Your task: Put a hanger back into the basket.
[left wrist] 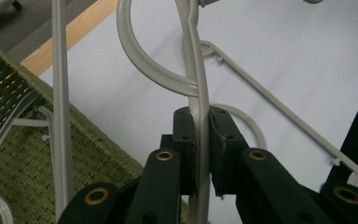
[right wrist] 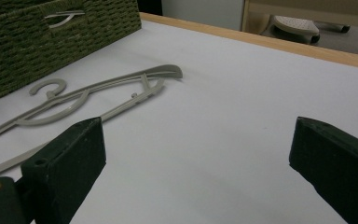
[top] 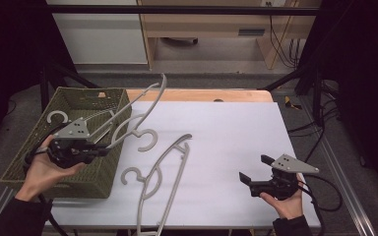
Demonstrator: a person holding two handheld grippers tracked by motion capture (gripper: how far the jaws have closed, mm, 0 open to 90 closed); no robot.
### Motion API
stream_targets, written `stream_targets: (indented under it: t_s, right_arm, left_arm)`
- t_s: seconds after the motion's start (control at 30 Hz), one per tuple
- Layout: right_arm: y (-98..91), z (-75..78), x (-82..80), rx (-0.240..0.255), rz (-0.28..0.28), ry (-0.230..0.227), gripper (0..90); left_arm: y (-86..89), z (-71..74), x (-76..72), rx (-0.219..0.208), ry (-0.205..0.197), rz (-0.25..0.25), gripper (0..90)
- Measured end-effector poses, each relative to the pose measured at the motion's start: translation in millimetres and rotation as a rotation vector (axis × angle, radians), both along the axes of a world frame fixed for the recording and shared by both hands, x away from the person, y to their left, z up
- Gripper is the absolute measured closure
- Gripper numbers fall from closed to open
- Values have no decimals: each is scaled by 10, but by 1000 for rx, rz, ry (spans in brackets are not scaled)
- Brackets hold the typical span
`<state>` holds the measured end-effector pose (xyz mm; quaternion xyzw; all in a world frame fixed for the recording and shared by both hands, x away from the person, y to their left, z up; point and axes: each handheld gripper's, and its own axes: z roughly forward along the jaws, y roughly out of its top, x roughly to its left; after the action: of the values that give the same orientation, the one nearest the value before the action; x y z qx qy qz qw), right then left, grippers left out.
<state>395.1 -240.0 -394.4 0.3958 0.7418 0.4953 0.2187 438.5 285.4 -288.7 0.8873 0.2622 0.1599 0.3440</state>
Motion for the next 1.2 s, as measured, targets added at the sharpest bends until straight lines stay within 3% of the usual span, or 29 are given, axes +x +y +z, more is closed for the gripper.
stream_targets:
  t_s: [0.3, 0.63, 0.93, 1.2]
  right_arm:
    - [-5, 5, -2, 5, -7, 0, 39]
    - [-7, -6, 8, -2, -3, 1, 39]
    - [0, -11, 11, 0, -7, 6, 39]
    - [-8, -7, 8, -1, -4, 5, 39]
  left_arm:
    - [381, -89, 73, 14, 21, 42, 817]
    - [827, -216, 149, -7, 69, 78, 817]
    - [1097, -378, 236, -12, 111, 137, 817]
    - [1195, -450, 273, -20, 121, 138, 816]
